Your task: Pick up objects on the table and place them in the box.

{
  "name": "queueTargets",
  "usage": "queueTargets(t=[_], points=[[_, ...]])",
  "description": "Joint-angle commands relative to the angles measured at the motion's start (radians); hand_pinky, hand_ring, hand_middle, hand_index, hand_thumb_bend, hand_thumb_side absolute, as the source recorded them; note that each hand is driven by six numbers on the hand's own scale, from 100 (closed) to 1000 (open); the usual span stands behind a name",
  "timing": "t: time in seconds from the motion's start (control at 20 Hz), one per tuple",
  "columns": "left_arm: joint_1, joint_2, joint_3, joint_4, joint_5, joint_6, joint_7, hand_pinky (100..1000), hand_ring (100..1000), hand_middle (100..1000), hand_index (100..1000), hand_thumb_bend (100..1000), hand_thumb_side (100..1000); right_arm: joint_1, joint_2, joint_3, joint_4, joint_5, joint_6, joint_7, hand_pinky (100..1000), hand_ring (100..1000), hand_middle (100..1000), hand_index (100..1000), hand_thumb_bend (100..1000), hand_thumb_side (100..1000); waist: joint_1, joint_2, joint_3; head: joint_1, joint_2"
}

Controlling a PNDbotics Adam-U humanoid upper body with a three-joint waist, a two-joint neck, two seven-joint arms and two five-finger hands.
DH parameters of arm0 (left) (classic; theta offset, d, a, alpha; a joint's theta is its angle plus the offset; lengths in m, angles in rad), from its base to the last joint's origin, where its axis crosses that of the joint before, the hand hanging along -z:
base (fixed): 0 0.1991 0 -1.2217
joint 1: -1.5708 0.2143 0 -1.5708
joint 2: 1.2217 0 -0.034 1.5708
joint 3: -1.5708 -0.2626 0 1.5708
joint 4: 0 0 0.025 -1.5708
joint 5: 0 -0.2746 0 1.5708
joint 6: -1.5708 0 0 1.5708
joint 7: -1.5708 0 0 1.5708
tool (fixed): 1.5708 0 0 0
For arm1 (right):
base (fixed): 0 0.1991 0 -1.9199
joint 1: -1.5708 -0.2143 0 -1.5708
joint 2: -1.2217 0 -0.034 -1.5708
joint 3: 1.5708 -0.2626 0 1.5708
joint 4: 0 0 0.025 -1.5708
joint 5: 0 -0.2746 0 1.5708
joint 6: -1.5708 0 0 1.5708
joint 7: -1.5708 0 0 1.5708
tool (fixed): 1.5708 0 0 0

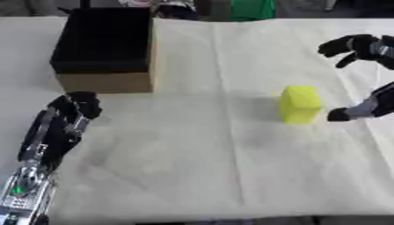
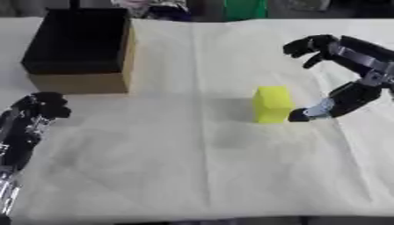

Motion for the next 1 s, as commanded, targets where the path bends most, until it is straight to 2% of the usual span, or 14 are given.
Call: queueTargets(t=[0.05, 0.55, 1.0], points=[[-0.004, 0.023, -0.002, -0.012, -0.005, -0.001, -0.003, 668, 613, 595, 707, 484, 567, -0.032, -0.039, 0.012, 0.042, 0.031, -0.013, 0.025, 767, 891, 866, 929, 745, 292, -0.002, -0.015, 0.001, -0.002, 0.002], [-0.004, 0.022, -0.003, -0.012, -0.004, -0.001, -0.003, 668, 613, 594, 707, 484, 569, -0.073, 0.007, 0.039, 0.173, 0.104, -0.048, 0.043, 766, 886, 863, 930, 735, 328, 0.000, -0.014, 0.005, -0.002, 0.003], [-0.004, 0.021, -0.004, -0.011, -0.004, -0.001, -0.004, 668, 613, 594, 707, 486, 569, -0.113, 0.047, 0.064, 0.234, 0.158, -0.072, 0.056, 769, 886, 851, 930, 743, 334, 0.000, -0.012, 0.007, -0.004, 0.004]])
